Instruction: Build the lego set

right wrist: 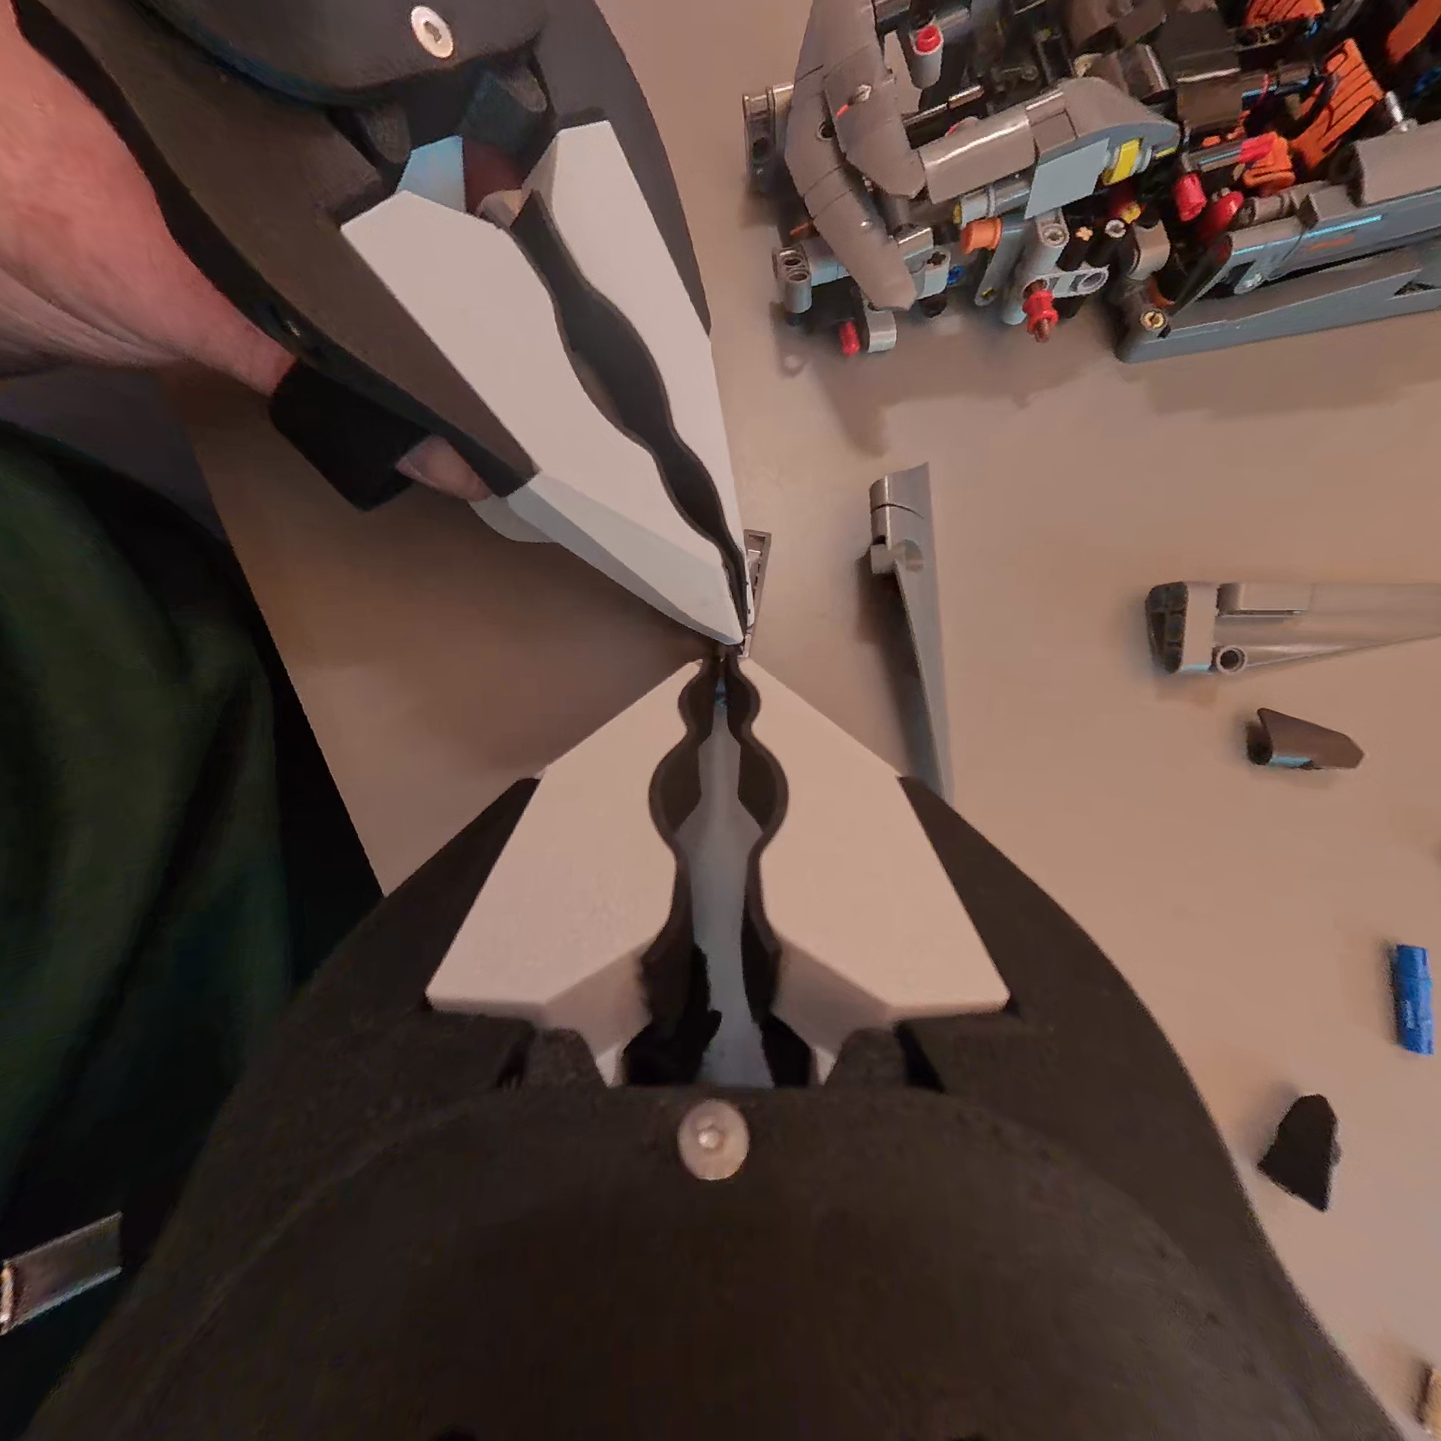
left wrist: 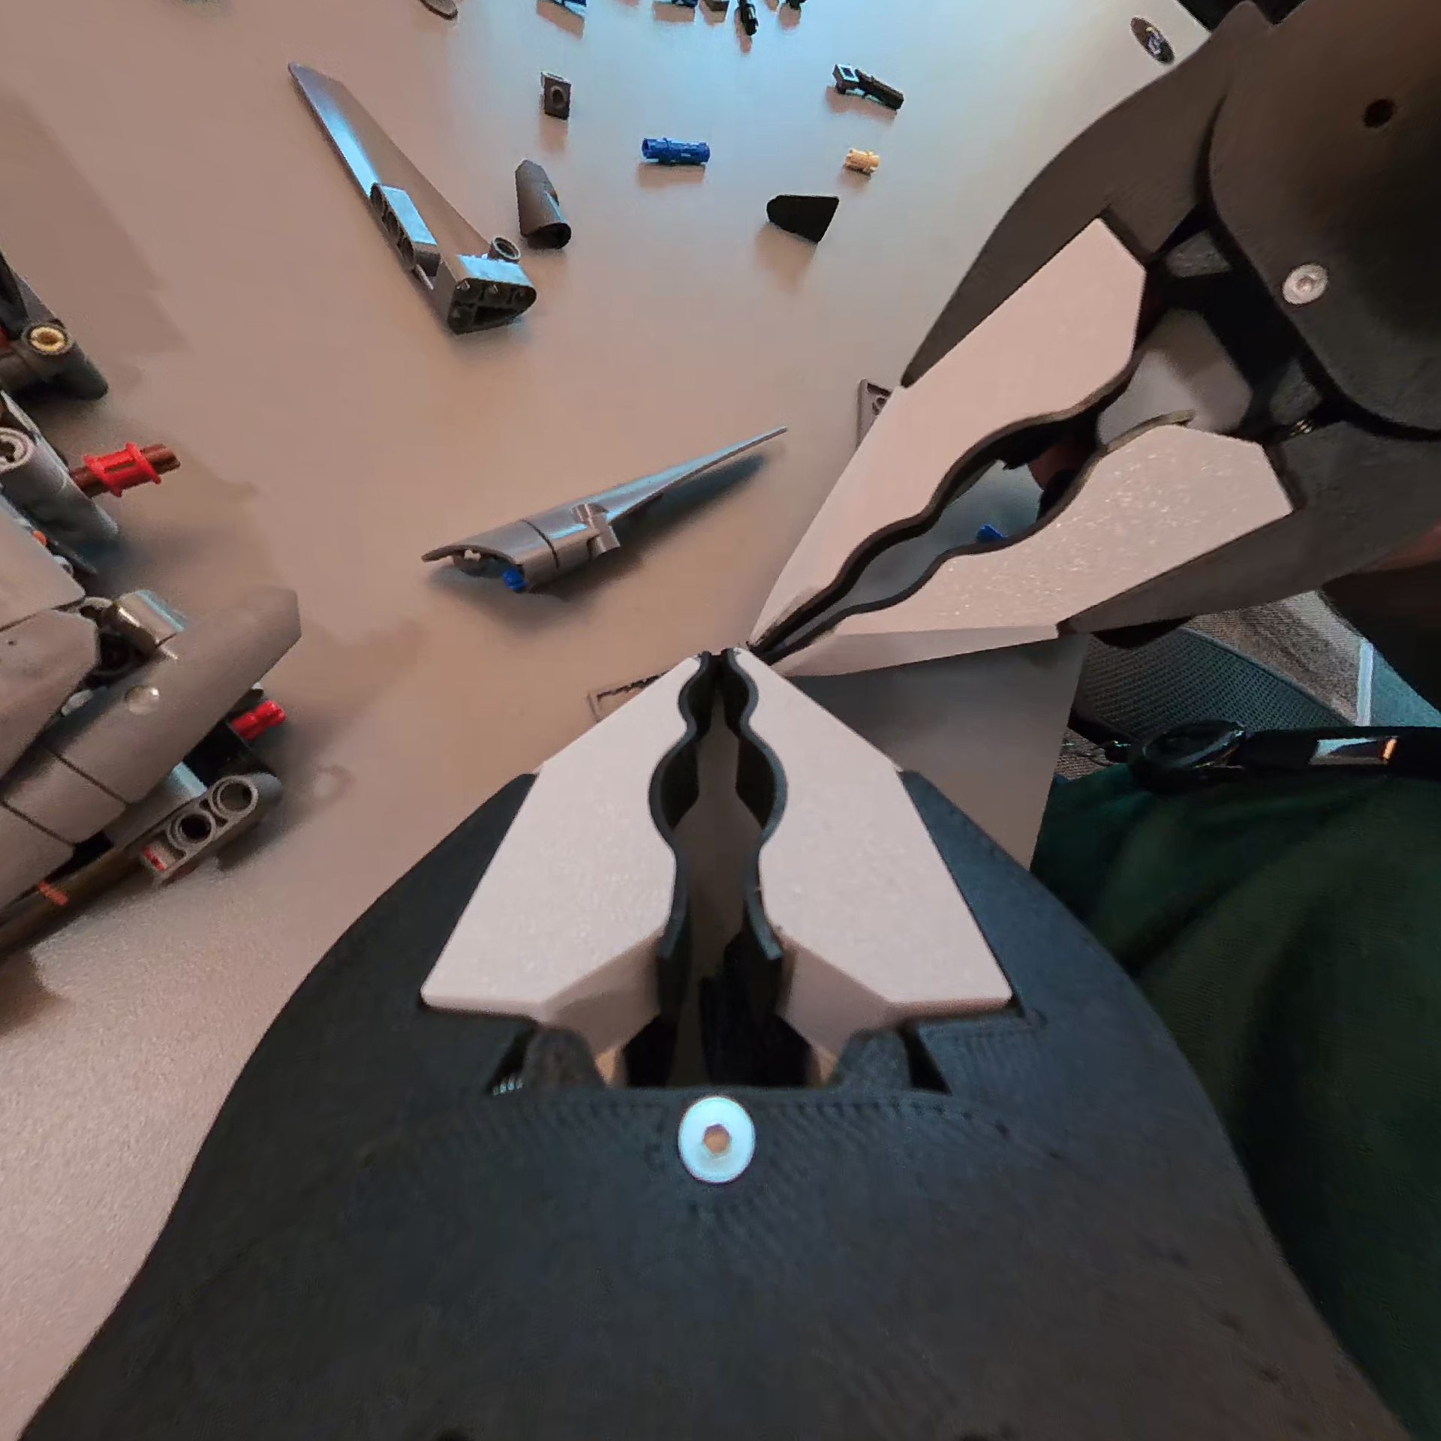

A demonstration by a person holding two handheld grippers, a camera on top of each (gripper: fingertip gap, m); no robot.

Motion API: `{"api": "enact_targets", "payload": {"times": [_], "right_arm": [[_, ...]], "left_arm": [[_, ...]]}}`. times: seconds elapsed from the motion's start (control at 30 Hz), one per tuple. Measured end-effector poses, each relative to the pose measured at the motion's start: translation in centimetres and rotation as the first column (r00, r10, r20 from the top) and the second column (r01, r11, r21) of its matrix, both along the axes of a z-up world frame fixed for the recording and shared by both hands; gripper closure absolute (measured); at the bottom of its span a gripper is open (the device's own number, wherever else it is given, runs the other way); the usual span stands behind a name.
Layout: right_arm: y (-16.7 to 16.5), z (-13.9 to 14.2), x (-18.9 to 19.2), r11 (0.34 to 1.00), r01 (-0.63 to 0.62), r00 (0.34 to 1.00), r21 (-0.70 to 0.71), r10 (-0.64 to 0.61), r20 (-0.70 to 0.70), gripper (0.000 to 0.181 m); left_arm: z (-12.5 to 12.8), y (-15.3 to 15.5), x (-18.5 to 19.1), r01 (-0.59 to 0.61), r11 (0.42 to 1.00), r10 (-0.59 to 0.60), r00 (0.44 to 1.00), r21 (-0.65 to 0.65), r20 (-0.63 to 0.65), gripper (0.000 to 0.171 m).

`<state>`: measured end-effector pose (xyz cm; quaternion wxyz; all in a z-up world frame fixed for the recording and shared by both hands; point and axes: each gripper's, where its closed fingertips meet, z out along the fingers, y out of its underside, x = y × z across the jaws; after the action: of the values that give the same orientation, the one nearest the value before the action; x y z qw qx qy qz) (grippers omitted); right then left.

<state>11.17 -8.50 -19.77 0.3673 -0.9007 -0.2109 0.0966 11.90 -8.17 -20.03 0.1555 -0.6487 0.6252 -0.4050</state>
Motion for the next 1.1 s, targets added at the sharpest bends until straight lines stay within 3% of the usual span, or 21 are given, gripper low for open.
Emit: {"api": "enact_targets", "payload": {"times": [0.23, 0.5, 0.63, 0.83, 0.97, 1.1], "right_arm": [[-0.1, -0.3, 0.1, 1.0, -0.006, 0.999, 0.01, 0.006, 0.046, 0.181], [-0.3, -0.1, 0.2, 1.0, 0.01, 0.995, -0.024, -0.013, -0.103, 0.181], [-1.0, 1.6, 1.7, 0.999, 0.027, 0.997, 0.032, -0.024, -0.079, 0.168], [-1.2, 0.9, 1.2, 0.999, -0.004, 0.999, 0.049, 0.005, -0.035, 0.155], [-0.3, 0.1, 0.3, 0.999, -0.04, 0.999, 0.035, 0.039, 0.028, 0.157], [0.1, -0.8, -0.1, 0.998, -0.068, 0.996, 0.014, 0.067, 0.053, 0.175]], "left_arm": [[0.0, 0.0, 0.0, 0.002, 1.0, -0.002, 1.0, 0.001, -0.001, 0.171], [0.0, -0.3, 0.0, 0.017, 1.0, -0.017, 1.0, -0.011, -0.002, 0.171], [0.2, -0.2, -0.1, 0.01, 1.0, -0.01, 1.0, -0.014, 0.007, 0.171], [0.1, -0.4, -0.2, 0.015, 1.0, -0.015, 1.0, 0.0, 0.005, 0.171], [0.0, -0.4, -0.2, 0.012, 1.0, -0.012, 1.0, -0.008, 0.0, 0.171], [0.0, -0.4, -0.2, 0.007, 1.0, -0.007, 1.0, 0.0, 0.003, 0.171]]}}
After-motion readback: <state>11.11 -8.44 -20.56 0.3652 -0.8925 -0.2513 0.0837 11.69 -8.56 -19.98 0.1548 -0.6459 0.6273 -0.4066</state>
